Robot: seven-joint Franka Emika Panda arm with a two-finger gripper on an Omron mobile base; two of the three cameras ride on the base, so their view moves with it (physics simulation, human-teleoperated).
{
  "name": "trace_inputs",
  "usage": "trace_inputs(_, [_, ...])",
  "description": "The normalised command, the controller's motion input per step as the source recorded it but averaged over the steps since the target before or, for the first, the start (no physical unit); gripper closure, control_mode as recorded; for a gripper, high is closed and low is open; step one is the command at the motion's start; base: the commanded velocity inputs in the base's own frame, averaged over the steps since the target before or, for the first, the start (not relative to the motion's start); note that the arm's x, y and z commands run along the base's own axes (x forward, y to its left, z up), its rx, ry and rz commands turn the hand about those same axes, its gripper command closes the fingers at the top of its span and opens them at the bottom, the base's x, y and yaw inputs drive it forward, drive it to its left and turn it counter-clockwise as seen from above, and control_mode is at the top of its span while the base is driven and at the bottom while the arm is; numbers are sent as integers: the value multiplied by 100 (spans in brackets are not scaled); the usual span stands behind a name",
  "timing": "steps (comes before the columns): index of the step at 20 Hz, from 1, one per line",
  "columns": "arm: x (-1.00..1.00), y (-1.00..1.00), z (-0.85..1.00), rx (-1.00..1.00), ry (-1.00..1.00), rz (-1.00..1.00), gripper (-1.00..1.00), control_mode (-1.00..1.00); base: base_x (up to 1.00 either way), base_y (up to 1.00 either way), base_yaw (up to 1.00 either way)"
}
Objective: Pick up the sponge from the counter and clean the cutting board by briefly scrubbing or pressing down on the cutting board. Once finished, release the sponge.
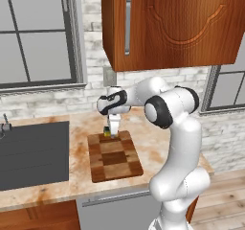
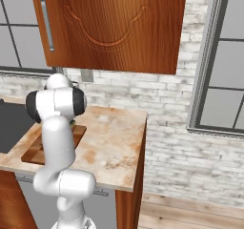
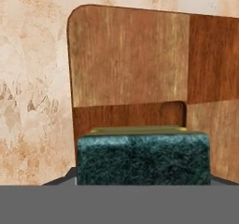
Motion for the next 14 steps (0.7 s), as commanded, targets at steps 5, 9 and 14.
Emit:
trace_inputs(5, [-44, 62, -35, 0, -1, 0, 100, -100, 0, 0, 0])
trace_inputs(9, [-47, 52, -47, 0, -8, 0, 100, -100, 0, 0, 0])
trace_inputs(14, [-53, 46, -34, 0, -13, 0, 100, -100, 0, 0, 0])
